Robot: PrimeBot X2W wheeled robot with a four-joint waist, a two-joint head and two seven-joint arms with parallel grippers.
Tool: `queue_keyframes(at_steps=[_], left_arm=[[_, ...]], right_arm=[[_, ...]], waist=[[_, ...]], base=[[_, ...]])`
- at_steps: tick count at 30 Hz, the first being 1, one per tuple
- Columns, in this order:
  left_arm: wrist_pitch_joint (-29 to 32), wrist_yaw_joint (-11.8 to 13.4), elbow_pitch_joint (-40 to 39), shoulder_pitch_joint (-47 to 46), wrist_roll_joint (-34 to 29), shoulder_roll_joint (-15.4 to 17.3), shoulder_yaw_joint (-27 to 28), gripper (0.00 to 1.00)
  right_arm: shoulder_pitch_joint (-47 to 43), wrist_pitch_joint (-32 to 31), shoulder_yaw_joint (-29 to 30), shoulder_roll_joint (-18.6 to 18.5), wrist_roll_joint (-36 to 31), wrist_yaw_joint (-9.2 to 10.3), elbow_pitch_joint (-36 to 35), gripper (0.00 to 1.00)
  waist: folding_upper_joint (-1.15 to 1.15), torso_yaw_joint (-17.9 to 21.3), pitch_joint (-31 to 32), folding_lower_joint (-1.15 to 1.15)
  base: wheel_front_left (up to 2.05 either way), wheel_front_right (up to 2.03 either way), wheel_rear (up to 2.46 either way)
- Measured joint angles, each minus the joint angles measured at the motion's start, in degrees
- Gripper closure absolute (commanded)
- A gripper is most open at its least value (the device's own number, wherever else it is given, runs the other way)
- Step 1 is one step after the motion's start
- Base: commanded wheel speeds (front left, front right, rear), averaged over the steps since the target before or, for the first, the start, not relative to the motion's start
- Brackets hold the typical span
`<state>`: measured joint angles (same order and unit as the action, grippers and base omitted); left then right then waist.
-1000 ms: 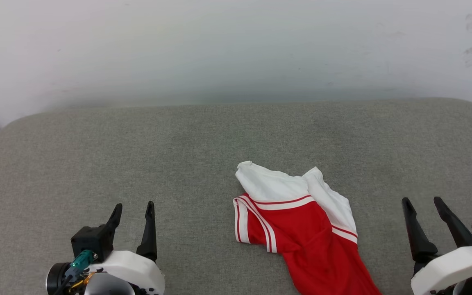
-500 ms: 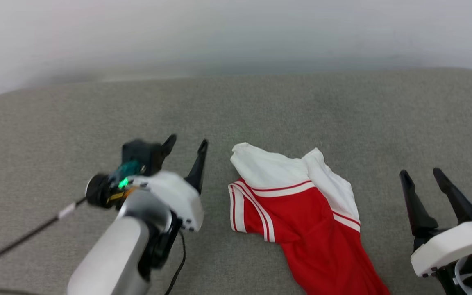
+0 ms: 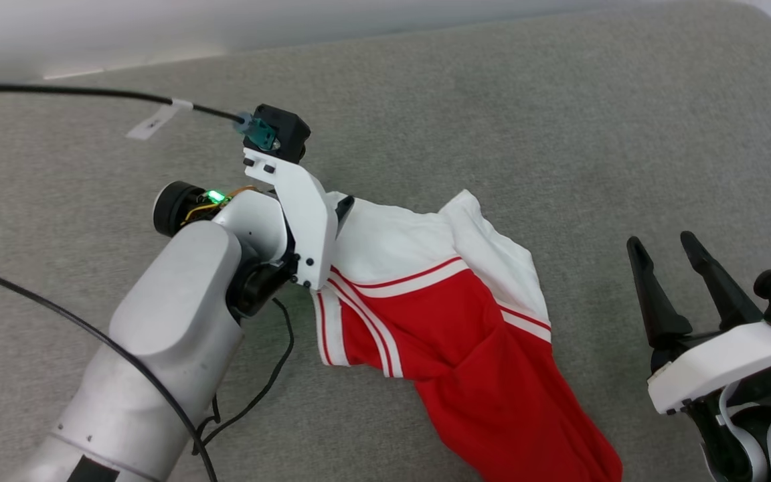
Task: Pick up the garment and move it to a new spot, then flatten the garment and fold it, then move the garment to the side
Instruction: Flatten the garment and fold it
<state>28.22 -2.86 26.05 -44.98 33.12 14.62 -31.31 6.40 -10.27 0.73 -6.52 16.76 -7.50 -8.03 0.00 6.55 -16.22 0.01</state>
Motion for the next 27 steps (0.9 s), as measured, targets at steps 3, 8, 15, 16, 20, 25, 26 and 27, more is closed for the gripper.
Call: queue_keyframes(at_steps=[3,8,15,16,20,25,26,27], left_arm=[[3.88,-1.19,4.8,-1.98,1.45,0.05,-0.34,0.0],[9.15,-2.46,11.31,-4.08,2.48,0.35,-1.87,0.0],[13.57,-3.49,15.62,-6.43,4.8,-0.26,-2.86,0.84],[12.92,-3.56,16.01,-6.45,4.97,-0.29,-2.86,1.0],[7.75,-4.04,16.58,-6.13,4.83,-0.58,-3.39,1.0],[0.36,-4.38,14.02,-5.48,5.31,-0.32,-3.32,1.0],[-0.75,-4.48,12.76,-5.48,5.14,0.07,-3.39,1.0],[-1.92,-4.49,11.34,-5.41,5.43,0.52,-3.22,1.0]], right_arm=[[0.63,0.71,-0.3,0.26,0.7,0.0,1.18,0.0],[0.76,1.51,-0.92,0.67,1.78,0.0,3.1,0.0],[1.61,2.27,-1.32,0.92,2.97,0.0,5.01,0.0],[1.64,2.42,-1.37,0.93,3.02,0.0,5.23,0.0],[1.82,2.43,-1.32,0.99,3.32,0.0,5.98,0.0],[1.44,2.18,0.01,1.0,3.35,0.0,6.25,0.0],[1.16,2.1,0.45,1.02,3.27,0.0,6.17,0.0],[0.68,1.92,0.96,1.03,3.26,0.0,6.04,0.0]], waist=[[0.0,1.51,-1.43,0.0],[0.0,3.35,-2.94,0.0],[0.0,4.6,-3.51,-0.01],[0.0,4.65,-3.52,-0.01],[0.0,4.78,-2.99,-0.01],[0.0,4.06,-1.19,0.0],[0.0,3.8,-0.72,-0.01],[0.0,3.41,-0.3,-0.01]], base=[[0.0,0.0,0.0],[0.0,0.0,0.0],[0.0,0.0,0.0],[0.0,0.0,0.0],[0.0,0.0,0.0],[0.0,0.0,0.0],[0.0,0.0,0.0],[0.0,0.0,0.0]])
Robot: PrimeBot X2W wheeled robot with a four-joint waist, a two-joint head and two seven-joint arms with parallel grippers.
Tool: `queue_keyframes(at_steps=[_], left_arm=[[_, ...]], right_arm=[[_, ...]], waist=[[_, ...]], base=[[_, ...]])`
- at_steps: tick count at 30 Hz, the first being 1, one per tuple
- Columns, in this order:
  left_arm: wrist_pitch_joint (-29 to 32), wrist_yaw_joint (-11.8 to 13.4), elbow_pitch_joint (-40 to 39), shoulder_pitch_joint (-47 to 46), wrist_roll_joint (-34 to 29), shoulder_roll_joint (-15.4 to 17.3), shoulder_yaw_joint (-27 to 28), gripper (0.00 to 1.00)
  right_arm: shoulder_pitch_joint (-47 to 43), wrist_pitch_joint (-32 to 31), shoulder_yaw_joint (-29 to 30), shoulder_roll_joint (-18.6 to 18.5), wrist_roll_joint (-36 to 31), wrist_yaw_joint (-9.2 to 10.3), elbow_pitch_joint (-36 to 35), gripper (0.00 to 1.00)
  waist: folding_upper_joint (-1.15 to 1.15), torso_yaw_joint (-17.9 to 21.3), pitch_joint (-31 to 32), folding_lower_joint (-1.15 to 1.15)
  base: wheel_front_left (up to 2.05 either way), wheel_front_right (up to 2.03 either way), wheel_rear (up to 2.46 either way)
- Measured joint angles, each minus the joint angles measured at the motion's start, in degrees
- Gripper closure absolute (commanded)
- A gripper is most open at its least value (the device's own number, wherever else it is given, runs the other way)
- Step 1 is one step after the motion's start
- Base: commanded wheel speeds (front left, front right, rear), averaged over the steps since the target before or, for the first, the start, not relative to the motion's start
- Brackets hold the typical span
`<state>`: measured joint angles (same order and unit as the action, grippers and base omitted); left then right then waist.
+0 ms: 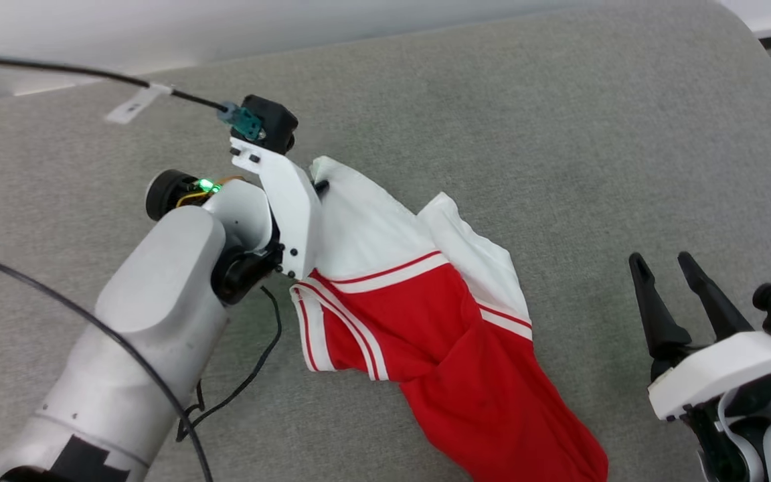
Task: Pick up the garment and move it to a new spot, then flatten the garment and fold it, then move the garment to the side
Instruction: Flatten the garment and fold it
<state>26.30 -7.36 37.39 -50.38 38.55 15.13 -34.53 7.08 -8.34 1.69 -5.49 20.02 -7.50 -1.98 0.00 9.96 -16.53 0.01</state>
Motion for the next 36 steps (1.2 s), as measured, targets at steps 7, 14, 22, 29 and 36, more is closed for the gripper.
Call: queue_keyframes(at_steps=[7,14,22,29,36], left_arm=[[-4.78,0.99,-12.03,6.49,0.04,5.99,1.41,1.0],[-5.8,7.43,-25.68,22.45,3.6,12.65,5.64,1.0],[-8.55,14.05,-31.97,41.53,9.85,15.63,11.03,1.0],[-12.23,14.74,-30.19,48.03,13.19,13.15,12.65,0.11],[-20.93,17.15,-30.77,48.01,11.07,10.93,15.34,0.0]], right_arm=[[-2.86,-1.99,2.45,0.41,-0.38,0.0,-1.3,0.0],[-5.43,-4.35,4.35,0.85,-0.96,0.0,-3.2,0.0],[-6.91,-6.35,4.86,1.11,-1.44,0.0,-5.23,0.0],[-7.18,-7.67,5.25,1.13,-1.65,0.0,-6.1,0.0],[-7.72,-8.78,5.76,1.15,-2.25,0.0,-7.0,0.0]], waist=[[0.0,-3.25,3.39,0.0],[0.0,-6.64,6.76,-0.01],[0.0,-9.14,8.87,-0.01],[0.0,-9.71,9.67,-0.01],[0.0,-9.71,11.91,-0.01]], base=[[0.0,0.0,0.0],[0.0,0.0,0.0],[0.0,0.0,0.0],[0.0,0.0,0.0],[0.0,0.0,0.0]])
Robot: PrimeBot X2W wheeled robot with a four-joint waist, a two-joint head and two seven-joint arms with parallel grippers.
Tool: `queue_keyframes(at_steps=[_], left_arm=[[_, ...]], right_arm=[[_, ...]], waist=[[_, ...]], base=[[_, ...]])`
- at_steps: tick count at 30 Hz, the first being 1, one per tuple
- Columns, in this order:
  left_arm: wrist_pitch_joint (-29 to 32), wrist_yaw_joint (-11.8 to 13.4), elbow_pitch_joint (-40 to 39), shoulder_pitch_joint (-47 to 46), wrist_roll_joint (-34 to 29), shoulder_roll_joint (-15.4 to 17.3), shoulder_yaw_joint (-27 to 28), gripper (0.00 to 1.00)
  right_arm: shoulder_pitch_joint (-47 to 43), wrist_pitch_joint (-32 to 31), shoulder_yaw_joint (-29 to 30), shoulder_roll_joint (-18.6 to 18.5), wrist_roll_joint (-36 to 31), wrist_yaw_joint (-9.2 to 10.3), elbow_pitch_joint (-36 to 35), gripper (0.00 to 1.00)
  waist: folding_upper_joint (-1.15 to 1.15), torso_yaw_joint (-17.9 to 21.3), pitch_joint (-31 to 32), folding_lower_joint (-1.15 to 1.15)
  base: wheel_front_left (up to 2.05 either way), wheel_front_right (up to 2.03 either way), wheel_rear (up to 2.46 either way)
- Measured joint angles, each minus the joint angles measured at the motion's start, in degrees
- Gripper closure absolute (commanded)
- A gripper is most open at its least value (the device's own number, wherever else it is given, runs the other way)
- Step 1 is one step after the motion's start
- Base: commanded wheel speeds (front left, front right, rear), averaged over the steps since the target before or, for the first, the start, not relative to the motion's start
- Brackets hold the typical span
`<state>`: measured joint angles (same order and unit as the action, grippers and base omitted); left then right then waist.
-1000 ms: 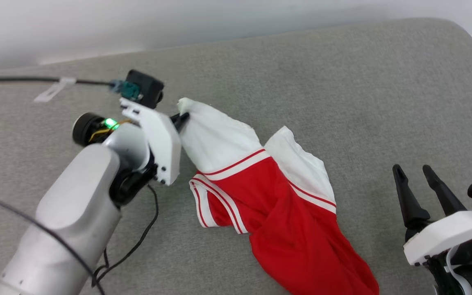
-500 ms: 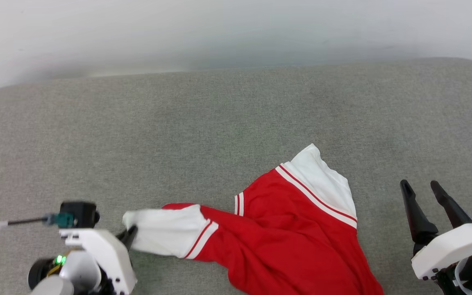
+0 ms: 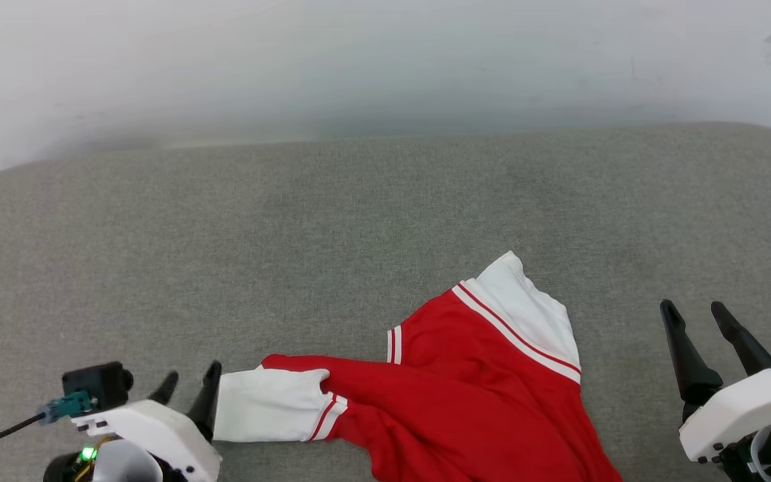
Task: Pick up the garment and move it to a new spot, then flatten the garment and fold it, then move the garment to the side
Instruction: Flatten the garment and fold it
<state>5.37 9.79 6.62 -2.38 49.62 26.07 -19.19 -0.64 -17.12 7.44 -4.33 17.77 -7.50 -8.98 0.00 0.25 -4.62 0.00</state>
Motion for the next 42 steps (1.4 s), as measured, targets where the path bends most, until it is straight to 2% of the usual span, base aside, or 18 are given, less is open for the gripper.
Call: queue_keyframes(at_steps=[8,16,19,22,28,32,33,42], left_arm=[[-10.12,5.16,-6.83,-0.45,-7.92,-0.77,1.07,0.0],[-15.77,9.1,-13.38,-0.37,-15.04,-1.36,-0.75,0.0],[-16.25,9.96,-14.97,-0.37,-16.14,-1.64,-1.16,0.0],[-16.61,10.36,-16.19,-0.62,-16.88,-2.11,-1.87,0.0],[-16.99,9.92,-16.46,-3.79,-17.7,-3.82,-3.5,0.0],[-17.44,9.28,-15.62,-5.56,-17.74,-5.16,-4.39,0.0],[-17.72,8.87,-15.01,-6.38,-17.82,-5.57,-4.67,0.0],[-18.53,7.66,-12.11,-8.72,-17.66,-7.49,-5.33,0.0]], right_arm=[[-1.25,-1.32,1.34,0.46,-0.37,0.01,-0.29,0.0],[-0.83,-4.7,4.94,0.42,0.93,0.01,2.79,0.0],[2.12,-7.67,6.23,-1.12,2.24,0.01,6.12,0.0],[6.04,-10.71,5.45,-4.16,3.74,0.01,10.46,0.0],[16.57,-15.52,-1.15,-10.24,8.62,0.0,20.16,0.0],[23.64,-19.18,-7.65,-12.84,11.54,0.0,25.58,0.0],[26.72,-20.72,-10.88,-13.67,12.6,0.0,28.16,0.0],[36.11,-25.92,-21.58,-16.1,16.6,0.0,39.82,0.0]], waist=[[0.0,0.37,2.77,-0.01],[0.0,0.18,2.03,0.0],[0.0,-0.37,0.96,0.0],[0.0,-1.29,-0.29,0.0],[0.0,-4.27,-3.8,0.0],[0.0,-6.82,-6.39,0.0],[0.0,-8.13,-7.63,0.0],[0.0,-12.78,-12.01,0.01]], base=[[0.0,0.0,0.0],[0.0,0.0,0.0],[0.0,0.0,0.0],[0.0,0.0,0.0],[0.0,0.0,0.0],[0.0,0.0,0.0],[0.0,0.0,0.0],[0.0,0.0,0.0]])
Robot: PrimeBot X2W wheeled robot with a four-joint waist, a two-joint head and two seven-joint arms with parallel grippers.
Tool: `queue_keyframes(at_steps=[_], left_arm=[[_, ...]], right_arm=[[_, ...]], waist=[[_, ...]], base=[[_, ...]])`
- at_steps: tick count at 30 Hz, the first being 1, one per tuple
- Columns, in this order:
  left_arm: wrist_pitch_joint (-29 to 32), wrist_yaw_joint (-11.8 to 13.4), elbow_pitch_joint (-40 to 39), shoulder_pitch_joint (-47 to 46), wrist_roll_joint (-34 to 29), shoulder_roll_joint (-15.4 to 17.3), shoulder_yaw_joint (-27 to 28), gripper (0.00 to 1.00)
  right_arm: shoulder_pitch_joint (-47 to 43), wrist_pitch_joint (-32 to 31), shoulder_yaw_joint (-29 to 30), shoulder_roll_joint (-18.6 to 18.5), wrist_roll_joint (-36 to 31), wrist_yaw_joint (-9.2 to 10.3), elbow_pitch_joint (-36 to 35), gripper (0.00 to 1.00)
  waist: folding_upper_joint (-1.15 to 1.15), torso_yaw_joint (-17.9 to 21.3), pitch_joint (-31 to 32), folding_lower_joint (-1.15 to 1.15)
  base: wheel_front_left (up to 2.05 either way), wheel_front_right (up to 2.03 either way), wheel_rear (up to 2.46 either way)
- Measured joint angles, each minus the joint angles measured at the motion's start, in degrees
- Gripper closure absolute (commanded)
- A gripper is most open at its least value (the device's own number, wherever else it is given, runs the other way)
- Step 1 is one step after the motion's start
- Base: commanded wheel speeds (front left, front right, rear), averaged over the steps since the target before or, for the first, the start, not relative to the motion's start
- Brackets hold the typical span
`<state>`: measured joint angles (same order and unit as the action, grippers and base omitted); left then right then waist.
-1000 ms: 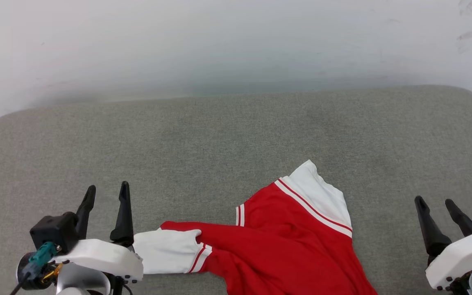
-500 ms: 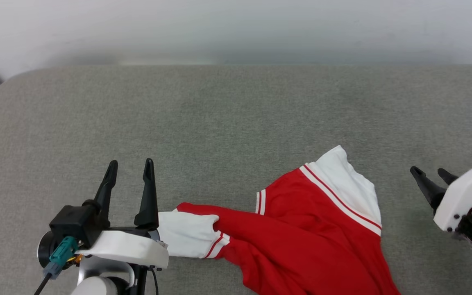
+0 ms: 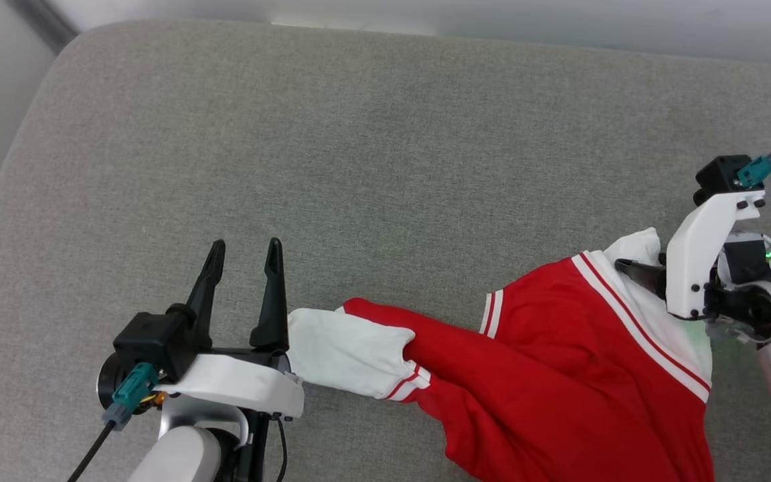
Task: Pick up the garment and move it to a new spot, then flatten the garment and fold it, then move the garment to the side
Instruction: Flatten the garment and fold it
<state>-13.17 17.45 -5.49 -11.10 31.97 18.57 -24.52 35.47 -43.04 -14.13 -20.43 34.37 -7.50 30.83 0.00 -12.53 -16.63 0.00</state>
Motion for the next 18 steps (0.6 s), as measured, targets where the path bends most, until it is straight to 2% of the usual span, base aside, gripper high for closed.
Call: queue_keyframes(at_steps=[3,4,5,6,12,18], left_arm=[[-0.21,-0.32,0.88,-0.01,0.32,-0.51,-0.13,0.0],[-0.23,-0.35,1.18,-0.01,0.41,-0.63,-0.14,0.0],[-0.38,-0.41,1.44,-0.01,0.49,-0.67,-0.09,0.0],[-0.38,-0.59,1.66,-0.01,0.58,-0.71,-0.04,0.0],[-0.11,-0.8,3.55,0.33,1.44,-0.16,0.44,0.0],[3.46,-1.63,4.87,1.78,4.01,2.22,1.22,0.0]], right_arm=[[2.25,-3.43,-1.57,-0.66,1.44,-0.04,3.24,0.0],[2.57,-4.02,-1.56,-0.65,2.32,-0.03,3.94,0.07],[3.07,-4.7,-1.81,-0.69,2.6,-0.03,4.52,0.78],[3.35,-5.12,-2.22,-0.78,2.7,-0.02,4.85,1.0],[3.18,-2.13,-4.15,-1.34,3.08,-0.01,4.74,1.0],[-0.92,1.62,-3.13,-3.85,4.14,-0.01,1.18,1.0]], waist=[[0.0,-0.79,-0.5,0.0],[0.0,-0.91,-0.56,0.0],[0.0,-0.9,-0.55,-0.01],[0.0,-0.85,-0.49,0.0],[0.0,0.3,0.98,0.0],[0.0,2.56,4.33,0.0]], base=[[0.0,0.0,0.0],[0.0,0.0,0.0],[0.0,0.0,0.0],[0.0,0.0,0.0],[0.0,0.0,0.0],[0.0,0.0,0.0]])
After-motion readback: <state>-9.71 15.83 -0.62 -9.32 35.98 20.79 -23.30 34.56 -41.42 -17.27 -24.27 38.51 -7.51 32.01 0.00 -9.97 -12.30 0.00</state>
